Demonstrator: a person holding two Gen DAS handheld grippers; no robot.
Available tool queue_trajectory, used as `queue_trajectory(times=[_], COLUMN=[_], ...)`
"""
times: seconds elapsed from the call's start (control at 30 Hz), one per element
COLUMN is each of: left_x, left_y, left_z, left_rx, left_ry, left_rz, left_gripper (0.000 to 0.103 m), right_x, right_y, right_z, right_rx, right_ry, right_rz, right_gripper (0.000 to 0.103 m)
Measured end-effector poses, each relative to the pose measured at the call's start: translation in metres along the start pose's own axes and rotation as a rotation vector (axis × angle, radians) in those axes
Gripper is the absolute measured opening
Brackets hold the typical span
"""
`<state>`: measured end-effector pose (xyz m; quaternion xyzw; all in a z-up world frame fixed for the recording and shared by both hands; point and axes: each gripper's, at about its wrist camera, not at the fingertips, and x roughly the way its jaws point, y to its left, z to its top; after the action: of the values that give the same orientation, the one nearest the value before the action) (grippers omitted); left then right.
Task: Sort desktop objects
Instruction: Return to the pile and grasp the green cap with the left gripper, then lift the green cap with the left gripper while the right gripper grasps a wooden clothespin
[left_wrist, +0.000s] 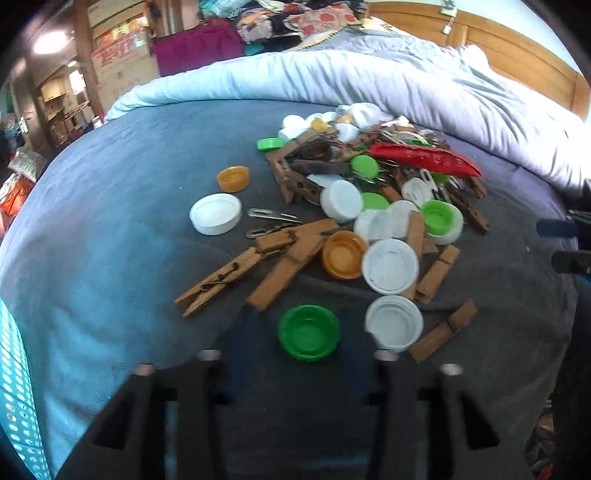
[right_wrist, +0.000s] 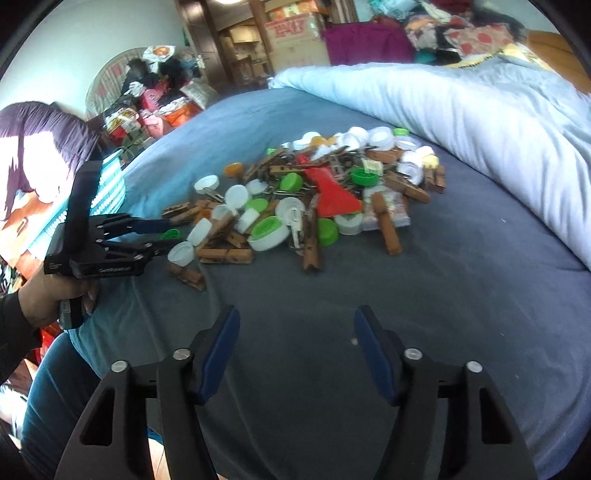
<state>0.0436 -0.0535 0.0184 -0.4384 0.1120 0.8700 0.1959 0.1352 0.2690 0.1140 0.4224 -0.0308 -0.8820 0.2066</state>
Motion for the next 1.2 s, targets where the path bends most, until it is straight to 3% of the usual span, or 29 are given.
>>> queue_trajectory(times=[0.03,0.1,0.33,0.53,0.67,0.83,1.0,1.2], left_x=[-0.002,-0.007,-0.030,-0.033,-0.032,-0.031,-0.055,-0.099], left_y=[0.003,0.006,0.011,0.014,0.014,0.009,0.007,0.008], left_z=[0.000,-0.002,-0.013,-0.016,-0.018,-0.018,-0.018,-0.011], left_rx=[-0.017,-0.036,-0.093,-0.115,-0.111,-0.116,-0.144,-0.167], left_ry=[-0.003,-0.018,-0.042,-0.044,-0.043,-0.045,-0.113,-0.208], left_rz=[-0.011,-0.008,-0.002,0.010,0.006,0.024,0.058,0.095], left_gripper=[0.030,0.030,0.030,0.030,0.030,0.030,0.030,0.030], right_x=[0.002,0.005,0.040,0.080,0.100,0.100,0.079,0.038], right_y=[0.005,0.017,0.077,0.105,0.108,0.114,0.098,0.100], right_z=[0.002,0.007,0.023,0.027,0.026,0.020,0.032,0.043], right_rx=[-0.016,-0.075,-0.403,-0.552,-0.560,-0.555,-0.382,-0.336], right_ry=[0.002,0.003,0.051,0.115,0.142,0.131,0.086,-0.012], right_rz=[0.010,0.033,0.201,0.218,0.209,0.132,0.149,0.156], right_gripper=[0.047,0.043,0.043,0.042,0.037,0.012,0.011,0.011])
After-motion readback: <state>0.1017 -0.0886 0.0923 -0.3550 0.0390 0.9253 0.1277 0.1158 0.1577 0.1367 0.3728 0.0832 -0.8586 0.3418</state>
